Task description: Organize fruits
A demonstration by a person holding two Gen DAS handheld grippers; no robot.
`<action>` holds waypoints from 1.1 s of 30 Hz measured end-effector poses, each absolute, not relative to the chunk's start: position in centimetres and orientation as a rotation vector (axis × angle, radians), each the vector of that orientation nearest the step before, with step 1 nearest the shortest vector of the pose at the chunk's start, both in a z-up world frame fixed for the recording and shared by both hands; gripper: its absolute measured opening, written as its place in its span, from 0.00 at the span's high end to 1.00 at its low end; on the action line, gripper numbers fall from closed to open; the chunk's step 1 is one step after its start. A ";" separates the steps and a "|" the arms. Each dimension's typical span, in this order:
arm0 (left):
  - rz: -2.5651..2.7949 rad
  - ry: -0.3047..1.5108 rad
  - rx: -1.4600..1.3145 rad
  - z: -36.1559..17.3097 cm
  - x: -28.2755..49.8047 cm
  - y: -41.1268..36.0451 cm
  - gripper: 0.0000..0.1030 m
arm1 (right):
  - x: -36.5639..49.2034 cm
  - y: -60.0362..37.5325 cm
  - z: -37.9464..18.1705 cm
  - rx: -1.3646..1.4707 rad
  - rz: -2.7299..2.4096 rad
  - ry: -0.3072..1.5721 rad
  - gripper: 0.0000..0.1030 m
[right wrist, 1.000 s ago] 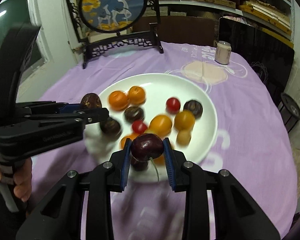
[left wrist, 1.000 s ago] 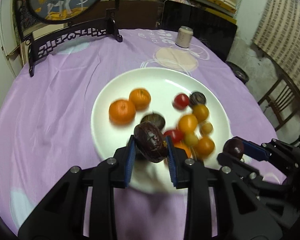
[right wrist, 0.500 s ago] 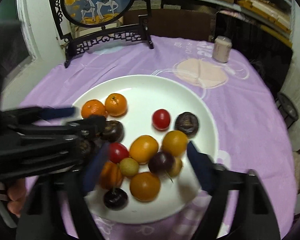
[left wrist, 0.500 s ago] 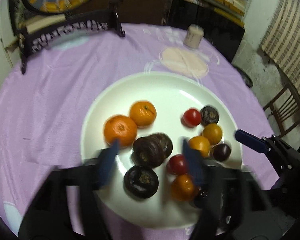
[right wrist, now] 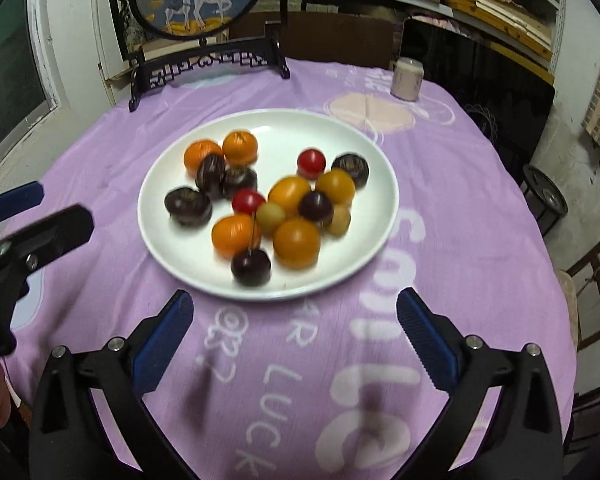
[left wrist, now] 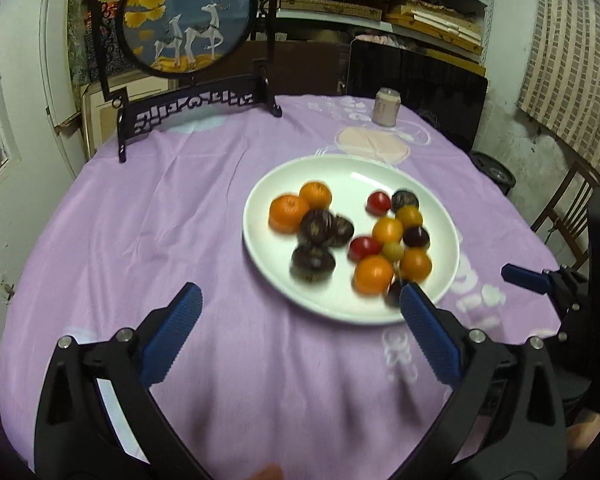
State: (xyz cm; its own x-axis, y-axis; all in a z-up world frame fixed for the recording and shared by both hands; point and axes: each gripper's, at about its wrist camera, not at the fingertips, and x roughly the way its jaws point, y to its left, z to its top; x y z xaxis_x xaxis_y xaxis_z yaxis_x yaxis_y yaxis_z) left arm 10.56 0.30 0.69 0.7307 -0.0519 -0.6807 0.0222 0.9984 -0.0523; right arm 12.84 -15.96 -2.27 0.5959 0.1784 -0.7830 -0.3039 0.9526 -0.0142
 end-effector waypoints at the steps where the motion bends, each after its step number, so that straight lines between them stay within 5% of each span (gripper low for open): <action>1: -0.035 0.751 -0.040 0.5 10.2 0.3 0.02 | 12.6 -15.9 -2.3 -0.155 0.275 0.890 0.01; 33: -0.033 0.754 -0.063 0.6 8.2 1.0 0.02 | 10.4 -15.8 -0.7 -0.135 0.284 0.854 0.01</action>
